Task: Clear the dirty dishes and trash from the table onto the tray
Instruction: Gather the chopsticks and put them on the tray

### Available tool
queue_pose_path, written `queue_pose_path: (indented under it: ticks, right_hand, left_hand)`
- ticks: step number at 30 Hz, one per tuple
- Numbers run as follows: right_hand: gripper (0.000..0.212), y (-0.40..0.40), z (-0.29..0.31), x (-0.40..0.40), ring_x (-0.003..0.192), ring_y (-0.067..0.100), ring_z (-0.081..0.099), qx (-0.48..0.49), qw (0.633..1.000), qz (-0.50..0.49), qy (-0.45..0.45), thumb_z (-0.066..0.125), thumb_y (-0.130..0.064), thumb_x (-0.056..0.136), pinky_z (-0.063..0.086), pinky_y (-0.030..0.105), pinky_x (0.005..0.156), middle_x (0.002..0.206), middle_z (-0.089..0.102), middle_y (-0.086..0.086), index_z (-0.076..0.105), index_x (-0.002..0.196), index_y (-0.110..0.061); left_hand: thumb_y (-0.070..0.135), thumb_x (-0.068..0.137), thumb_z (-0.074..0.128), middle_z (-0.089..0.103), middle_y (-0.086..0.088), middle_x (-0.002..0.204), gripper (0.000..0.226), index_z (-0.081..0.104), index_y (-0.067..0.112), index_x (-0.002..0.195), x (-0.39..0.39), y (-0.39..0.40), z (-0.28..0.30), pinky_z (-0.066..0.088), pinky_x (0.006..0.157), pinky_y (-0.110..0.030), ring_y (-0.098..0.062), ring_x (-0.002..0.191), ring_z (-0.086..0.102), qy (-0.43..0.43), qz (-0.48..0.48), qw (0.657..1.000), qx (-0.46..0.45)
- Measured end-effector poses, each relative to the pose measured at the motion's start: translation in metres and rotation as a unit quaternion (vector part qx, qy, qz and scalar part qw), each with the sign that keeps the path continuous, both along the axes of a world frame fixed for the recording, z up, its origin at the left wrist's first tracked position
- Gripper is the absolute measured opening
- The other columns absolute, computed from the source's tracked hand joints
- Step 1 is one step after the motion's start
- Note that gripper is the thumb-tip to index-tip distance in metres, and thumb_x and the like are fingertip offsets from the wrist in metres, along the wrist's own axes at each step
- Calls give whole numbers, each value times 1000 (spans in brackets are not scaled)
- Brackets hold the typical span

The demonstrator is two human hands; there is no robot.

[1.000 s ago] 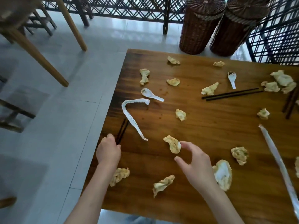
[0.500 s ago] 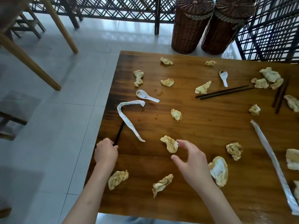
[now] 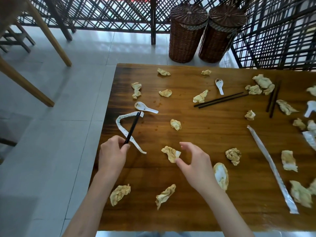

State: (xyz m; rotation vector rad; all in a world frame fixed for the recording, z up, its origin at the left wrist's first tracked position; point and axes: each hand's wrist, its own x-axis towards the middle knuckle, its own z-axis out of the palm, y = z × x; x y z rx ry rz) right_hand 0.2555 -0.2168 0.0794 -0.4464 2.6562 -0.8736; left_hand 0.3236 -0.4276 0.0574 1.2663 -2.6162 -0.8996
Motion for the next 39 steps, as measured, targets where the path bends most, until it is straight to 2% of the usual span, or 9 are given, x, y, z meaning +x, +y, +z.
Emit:
queue_pose_path:
  ticks: [3,7,11,13,18,21,28,34,39]
  right_hand:
    - [50,5,10,-6,114,5,52,-10,1000,-10,0,69,-31,82,40,16,90,121,59,-11,51,129,-29]
    - [48,21,21,-21,115,5,53,-29,999,-27,6,69,-32,82,39,14,86,122,60,-12,52,127,-31]
    - [48,49,28,-42,111,2,54,-44,998,-42,4,69,-33,82,41,14,84,118,61,-15,52,127,-31]
    - [46,67,30,-53,105,-2,54,-52,998,-45,-2,68,-34,82,40,10,80,113,61,-17,52,125,-32]
    - [28,129,36,-93,85,-3,60,-91,994,-40,-41,68,-26,84,50,12,70,92,63,-20,60,111,-29]
    - [14,163,37,-117,80,-1,62,-108,991,-30,-67,69,-23,84,54,16,71,84,65,-16,62,93,-31]
    - [23,233,17,-169,70,-2,59,-110,989,-12,-99,67,-18,83,45,10,55,74,64,-13,56,76,-36]
    - [22,257,-10,-201,73,-4,60,-101,988,-10,-113,66,-21,85,46,7,58,77,64,-18,56,78,-39]
    - [16,261,-28,-232,76,-6,58,-95,988,-24,-121,67,-23,85,44,5,58,80,60,-22,59,87,-36]
  left_hand:
    - [22,83,69,62,6,92,26,66,15,107,-29,23,25,40,64,-10,-3,80,52,49,-52,997,33]
    - [26,84,68,58,14,88,26,65,19,109,-75,68,47,44,68,-15,-5,88,57,81,-111,986,96]
    - [30,84,68,56,21,83,23,65,23,106,-109,115,56,40,54,-8,4,79,55,117,-168,967,153]
    - [31,83,69,59,19,83,19,66,26,100,-125,137,59,43,59,-9,1,81,57,127,-181,960,174]
    - [31,80,71,63,17,78,9,63,34,80,-163,203,62,40,60,-9,4,74,59,140,-180,948,222]
    - [29,80,71,64,15,78,10,62,33,80,-183,241,59,42,61,-9,5,73,59,151,-170,943,243]
    - [25,81,70,66,9,78,5,67,27,81,-231,314,45,47,61,-10,3,72,59,179,-132,933,284]
    - [27,81,71,67,8,83,7,68,26,88,-265,339,27,44,61,-12,-4,78,63,145,-100,927,330]
    - [35,77,74,68,15,92,26,65,35,102,-294,323,3,47,57,-9,4,81,63,109,-142,921,347]
